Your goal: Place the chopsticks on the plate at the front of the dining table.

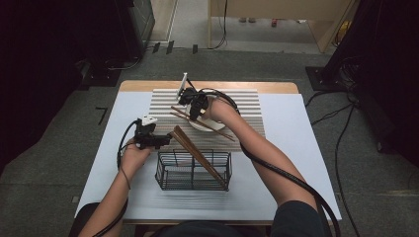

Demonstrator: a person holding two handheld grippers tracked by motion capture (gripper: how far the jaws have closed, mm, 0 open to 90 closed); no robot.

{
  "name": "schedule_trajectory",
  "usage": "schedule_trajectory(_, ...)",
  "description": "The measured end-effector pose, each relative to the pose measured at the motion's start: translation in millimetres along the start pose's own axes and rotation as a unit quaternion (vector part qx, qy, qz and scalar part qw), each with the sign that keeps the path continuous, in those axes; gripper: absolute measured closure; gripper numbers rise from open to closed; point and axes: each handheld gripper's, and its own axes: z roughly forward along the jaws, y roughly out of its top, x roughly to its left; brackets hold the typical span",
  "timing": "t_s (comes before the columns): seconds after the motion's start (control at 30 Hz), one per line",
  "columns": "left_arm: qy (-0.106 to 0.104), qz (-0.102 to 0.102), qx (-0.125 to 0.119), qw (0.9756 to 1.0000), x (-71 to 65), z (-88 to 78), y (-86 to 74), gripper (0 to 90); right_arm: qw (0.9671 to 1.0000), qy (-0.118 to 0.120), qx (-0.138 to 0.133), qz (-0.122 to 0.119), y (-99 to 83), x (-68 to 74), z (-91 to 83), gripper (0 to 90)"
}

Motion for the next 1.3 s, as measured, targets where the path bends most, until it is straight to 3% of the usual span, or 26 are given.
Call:
schedule_trajectory(0.53, -0.005, -0.005, -0.002, 1.0, -0.9, 0.3, 0.1, 14.1, 1.0, 0.004, -0.001, -0.003, 16.1, -4.7, 16.3, 84.8)
schedule_trajectory(1.3, -0.005, 0.0, -0.002, 1.0, -1.0, 1.2, 0.2, 14.2, 0.9999, 0.01, -0.005, 0.008, 18.6, -11.5, 36.4, 84.8)
